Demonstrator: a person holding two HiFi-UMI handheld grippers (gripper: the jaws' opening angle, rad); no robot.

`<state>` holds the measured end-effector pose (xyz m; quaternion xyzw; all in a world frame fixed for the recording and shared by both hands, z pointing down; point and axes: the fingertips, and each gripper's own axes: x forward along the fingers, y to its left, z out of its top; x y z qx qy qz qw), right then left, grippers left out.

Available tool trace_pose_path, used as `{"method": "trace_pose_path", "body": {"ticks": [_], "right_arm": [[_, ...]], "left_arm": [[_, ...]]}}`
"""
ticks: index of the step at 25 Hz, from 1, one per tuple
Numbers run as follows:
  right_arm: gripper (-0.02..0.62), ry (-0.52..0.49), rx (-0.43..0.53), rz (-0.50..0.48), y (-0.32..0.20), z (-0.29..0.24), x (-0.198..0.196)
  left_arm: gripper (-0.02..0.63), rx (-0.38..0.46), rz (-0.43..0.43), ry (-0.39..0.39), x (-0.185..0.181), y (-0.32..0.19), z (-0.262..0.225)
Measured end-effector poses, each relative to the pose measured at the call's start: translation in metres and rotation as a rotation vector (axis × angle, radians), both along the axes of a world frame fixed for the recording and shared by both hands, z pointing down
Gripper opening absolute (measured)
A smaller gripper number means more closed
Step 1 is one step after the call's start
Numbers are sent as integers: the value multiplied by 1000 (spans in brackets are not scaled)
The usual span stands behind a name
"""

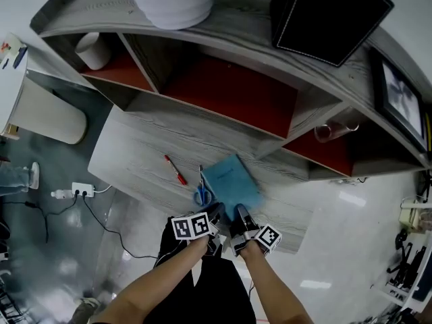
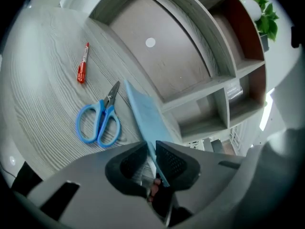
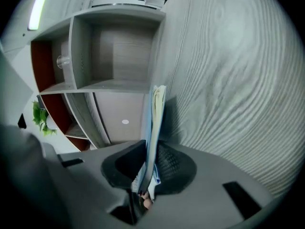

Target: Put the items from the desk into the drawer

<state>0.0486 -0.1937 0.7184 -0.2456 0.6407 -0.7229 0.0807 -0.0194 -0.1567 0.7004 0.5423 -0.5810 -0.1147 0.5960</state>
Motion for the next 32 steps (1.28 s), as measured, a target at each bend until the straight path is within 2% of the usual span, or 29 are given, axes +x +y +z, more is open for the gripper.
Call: {"method": "trace_pose_path", "body": {"ticks": [4,12,19,23,27,32], "right_arm": [[57,12,35,16,3,-8,3],[55,29,84,29,17,-29,23],[55,36,134,82,51,-47,43],[55,22,109,195,77,-52,61],[55,22,113,312,112,-65,86],[55,43,136,388,176,-68,108]], "left_arm": [[58,9,-42,-24,0,10,-2],[55,48,58,-170,11,36,-25],[15,158,183,-411,30,66,-61],[14,256,281,-532,56,85,-83],[14,322,341,-554,79,116,-99],[14,360,369,-547,89,171,-102]]}}
